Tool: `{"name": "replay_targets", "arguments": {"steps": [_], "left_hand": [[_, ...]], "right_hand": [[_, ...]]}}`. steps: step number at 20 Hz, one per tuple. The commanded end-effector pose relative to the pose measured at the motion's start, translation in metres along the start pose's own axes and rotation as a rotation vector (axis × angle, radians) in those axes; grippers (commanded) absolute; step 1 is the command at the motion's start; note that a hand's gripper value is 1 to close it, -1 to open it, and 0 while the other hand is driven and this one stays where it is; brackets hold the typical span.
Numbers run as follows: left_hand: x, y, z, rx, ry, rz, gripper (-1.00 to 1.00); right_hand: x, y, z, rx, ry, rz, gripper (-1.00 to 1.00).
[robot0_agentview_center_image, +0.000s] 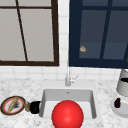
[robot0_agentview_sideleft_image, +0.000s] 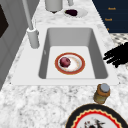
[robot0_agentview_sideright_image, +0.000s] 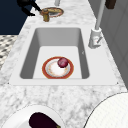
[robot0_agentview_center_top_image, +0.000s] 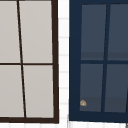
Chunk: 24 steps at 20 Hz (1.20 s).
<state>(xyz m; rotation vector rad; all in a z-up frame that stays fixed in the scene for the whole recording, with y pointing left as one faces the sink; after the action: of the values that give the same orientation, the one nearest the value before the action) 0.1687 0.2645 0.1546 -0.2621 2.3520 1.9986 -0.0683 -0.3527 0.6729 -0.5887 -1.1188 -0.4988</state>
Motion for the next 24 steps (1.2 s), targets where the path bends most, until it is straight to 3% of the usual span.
{"name": "replay_targets", "arguments": {"steps": [1, 8, 14, 24], "left_hand": [[0.0, 0.0, 0.0, 0.0, 0.0, 0.0, 0.0], [0.0, 0.0, 0.0, 0.0, 0.0, 0.0, 0.0], [0.0, 0.0, 0.0, 0.0, 0.0, 0.0, 0.0], [0.0, 0.0, 0.0, 0.0, 0.0, 0.0, 0.0]], "right_hand": [[0.004, 0.01, 0.014, -0.025, -0.009, -0.016, -1.0], [0.033, 0.016, 0.038, -0.088, -0.011, -0.059, -1.0], [0.071, 0.022, 0.028, -0.066, -0.002, -0.017, -1.0], [0.112, 0.072, -0.008, -0.15, -0.01, -0.068, -1.0]]}}
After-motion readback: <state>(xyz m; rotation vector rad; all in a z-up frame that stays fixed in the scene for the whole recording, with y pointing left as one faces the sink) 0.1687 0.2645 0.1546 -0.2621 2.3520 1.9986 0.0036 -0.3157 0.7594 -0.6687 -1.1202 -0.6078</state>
